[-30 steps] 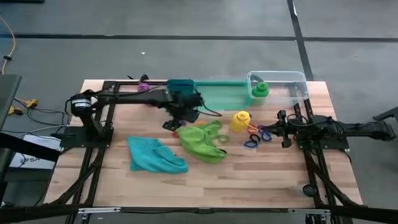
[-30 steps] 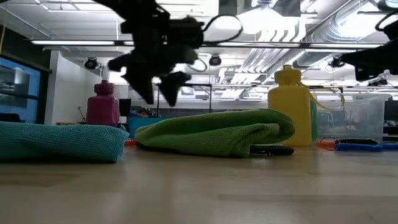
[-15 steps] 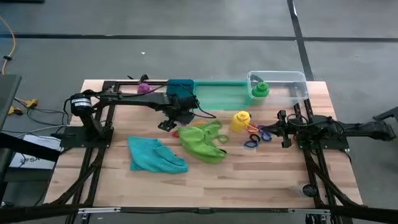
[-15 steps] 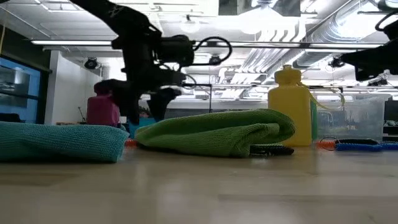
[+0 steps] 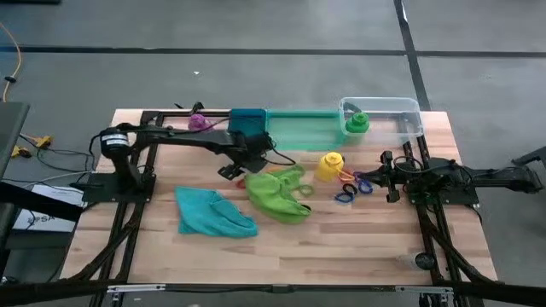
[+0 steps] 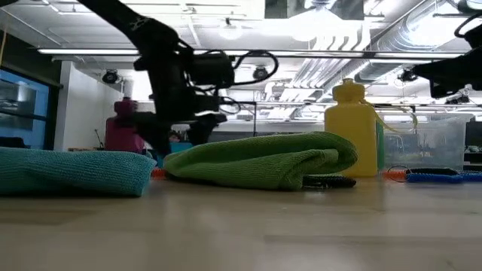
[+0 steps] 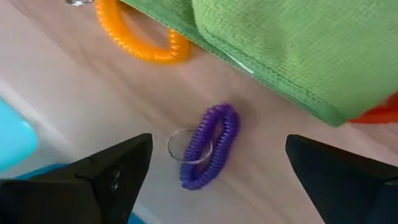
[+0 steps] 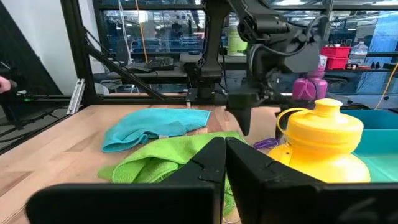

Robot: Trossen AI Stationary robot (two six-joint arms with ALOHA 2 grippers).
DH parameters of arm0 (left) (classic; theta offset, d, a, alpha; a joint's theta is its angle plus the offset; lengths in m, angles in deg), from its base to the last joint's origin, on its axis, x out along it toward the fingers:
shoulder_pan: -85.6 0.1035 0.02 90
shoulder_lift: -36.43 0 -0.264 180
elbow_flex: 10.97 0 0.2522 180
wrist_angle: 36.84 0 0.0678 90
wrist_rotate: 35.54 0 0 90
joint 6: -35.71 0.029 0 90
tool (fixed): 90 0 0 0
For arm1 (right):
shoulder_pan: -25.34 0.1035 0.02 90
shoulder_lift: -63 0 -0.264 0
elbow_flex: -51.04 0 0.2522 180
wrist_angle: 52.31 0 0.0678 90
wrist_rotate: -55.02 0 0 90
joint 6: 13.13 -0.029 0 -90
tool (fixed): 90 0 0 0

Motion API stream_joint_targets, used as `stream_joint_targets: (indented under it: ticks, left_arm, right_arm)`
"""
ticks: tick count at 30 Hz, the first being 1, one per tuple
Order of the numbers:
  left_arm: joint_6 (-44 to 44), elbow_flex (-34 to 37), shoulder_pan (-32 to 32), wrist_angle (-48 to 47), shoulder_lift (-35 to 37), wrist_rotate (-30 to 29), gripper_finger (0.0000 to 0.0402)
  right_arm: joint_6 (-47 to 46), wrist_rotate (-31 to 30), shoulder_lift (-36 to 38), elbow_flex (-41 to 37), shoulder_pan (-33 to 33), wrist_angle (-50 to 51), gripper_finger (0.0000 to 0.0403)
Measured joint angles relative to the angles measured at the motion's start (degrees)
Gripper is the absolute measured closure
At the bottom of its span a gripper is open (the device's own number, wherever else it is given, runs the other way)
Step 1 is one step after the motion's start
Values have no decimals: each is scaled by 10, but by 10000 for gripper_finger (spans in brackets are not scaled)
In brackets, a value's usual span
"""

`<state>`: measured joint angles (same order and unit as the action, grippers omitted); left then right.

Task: Pick & Place Sports Items
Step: Put the left violet spring keychain into the blue bin

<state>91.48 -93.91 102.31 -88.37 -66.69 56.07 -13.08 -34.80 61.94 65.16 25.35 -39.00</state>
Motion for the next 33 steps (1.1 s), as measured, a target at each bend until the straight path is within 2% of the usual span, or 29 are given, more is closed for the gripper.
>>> stream_joint_targets:
  ticks: [11,14,19,29,33]
  left_arm:
    - [-1,-3,1,2,-42,3,102]
    - [-3,-2,0,1,-43,3,117]
    - [-5,-2,0,-11,-43,5,191]
    - [-56,-1,-2,-22,-44,-11,393]
    - [-64,-1,-8,-18,-44,-41,383]
  right_arm:
    - [0,0,0,0,0,0,403]
    - [0,0,0,0,0,0,403]
    - [0,0,0,0,0,0,403]
    - [0,0,0,0,0,0,402]
    - [0,0,0,0,0,0,402]
